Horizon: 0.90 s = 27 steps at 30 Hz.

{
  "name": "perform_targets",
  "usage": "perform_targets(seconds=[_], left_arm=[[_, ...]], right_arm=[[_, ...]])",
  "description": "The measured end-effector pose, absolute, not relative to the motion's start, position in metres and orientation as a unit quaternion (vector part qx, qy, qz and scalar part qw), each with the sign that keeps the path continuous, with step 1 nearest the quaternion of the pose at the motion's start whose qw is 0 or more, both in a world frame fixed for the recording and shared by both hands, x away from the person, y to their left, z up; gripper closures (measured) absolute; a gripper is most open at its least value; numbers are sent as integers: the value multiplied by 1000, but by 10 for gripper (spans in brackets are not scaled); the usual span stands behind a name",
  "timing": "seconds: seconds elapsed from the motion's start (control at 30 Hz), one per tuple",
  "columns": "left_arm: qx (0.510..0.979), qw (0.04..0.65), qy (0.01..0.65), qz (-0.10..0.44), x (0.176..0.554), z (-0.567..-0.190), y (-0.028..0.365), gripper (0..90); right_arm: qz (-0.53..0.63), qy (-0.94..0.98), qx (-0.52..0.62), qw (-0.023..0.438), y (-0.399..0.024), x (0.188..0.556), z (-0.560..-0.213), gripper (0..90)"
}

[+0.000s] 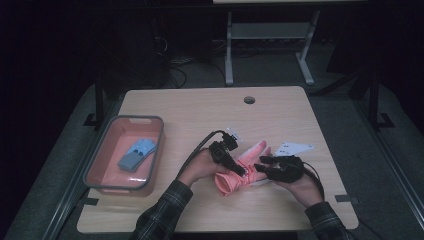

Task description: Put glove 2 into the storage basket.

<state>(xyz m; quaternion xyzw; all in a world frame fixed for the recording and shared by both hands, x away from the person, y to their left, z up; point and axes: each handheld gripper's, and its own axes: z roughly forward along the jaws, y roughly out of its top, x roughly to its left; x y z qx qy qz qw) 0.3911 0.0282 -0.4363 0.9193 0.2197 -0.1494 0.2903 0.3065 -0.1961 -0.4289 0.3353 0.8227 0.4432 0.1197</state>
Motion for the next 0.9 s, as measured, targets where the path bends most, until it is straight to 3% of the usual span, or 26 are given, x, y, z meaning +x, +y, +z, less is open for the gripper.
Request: perform_targets(seconds=[0.3, 0.43, 0.6, 0.9], left_arm=[[923, 288, 227, -117, 393, -421, 42, 634], [922, 292, 234, -104, 395, -417, 52, 634], [916, 303, 245, -93, 396, -409, 61, 632], [907, 317, 270, -69, 397, -390, 82, 632]], right_arm=[[434, 794, 395, 158, -239, 306, -433, 356], [403, 801, 416, 151, -252, 312, -451, 221], [371, 808, 434, 144, -255, 320, -470, 143], [360, 812, 432, 156, -256, 324, -482, 114]])
